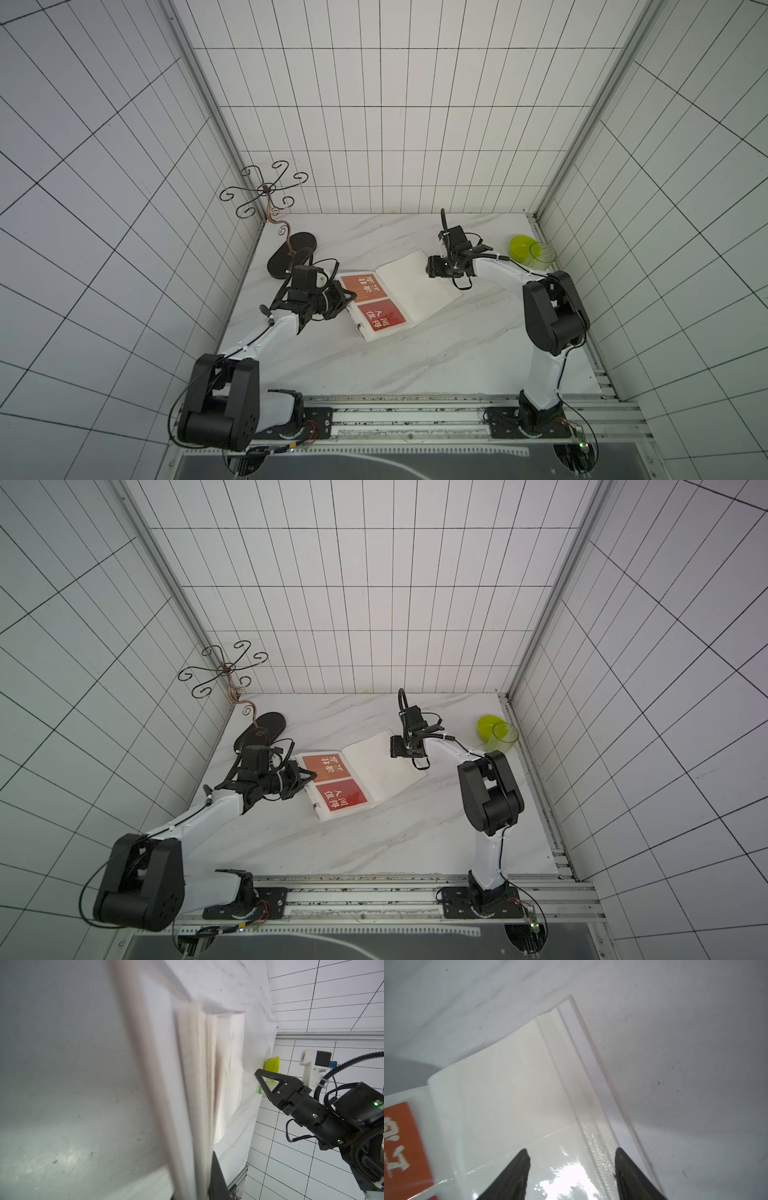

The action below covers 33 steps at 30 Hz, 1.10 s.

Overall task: Place the photos into the photo albums
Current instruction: Close the photo album at the center of the board.

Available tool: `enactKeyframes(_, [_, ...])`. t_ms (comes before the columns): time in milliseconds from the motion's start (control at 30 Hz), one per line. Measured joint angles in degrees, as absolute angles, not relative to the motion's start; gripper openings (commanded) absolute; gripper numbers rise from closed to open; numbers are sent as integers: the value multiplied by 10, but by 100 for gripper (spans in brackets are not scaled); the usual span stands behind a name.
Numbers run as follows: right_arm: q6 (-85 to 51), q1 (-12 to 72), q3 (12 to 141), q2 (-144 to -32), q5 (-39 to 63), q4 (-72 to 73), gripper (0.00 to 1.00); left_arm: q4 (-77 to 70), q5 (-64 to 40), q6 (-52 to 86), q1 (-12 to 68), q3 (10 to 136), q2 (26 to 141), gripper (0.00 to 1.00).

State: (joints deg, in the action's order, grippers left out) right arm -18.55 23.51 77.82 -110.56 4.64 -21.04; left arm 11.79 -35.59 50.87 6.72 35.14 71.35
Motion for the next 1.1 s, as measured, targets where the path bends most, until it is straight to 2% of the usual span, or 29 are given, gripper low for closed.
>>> enactKeyframes(300, [-178,221,788,-1160,-22,-238,62,195,-345,451,38,325,652,0])
enactKeyframes(567, [-167,233,854,-1206,-21,-251,54,195,-349,443,32,317,646,1])
enactKeyframes(733, [-164,253,854,-1205,10,-247,53,166,-366,439,31,325,684,30])
enactKeyframes(967, [-164,255,840,-1197,64,-224,51,161,-387,429,30,387,753,49])
enactKeyframes(1100, [-167,255,817,-1186,101,-203,51,164,-399,430,31,429,758,64])
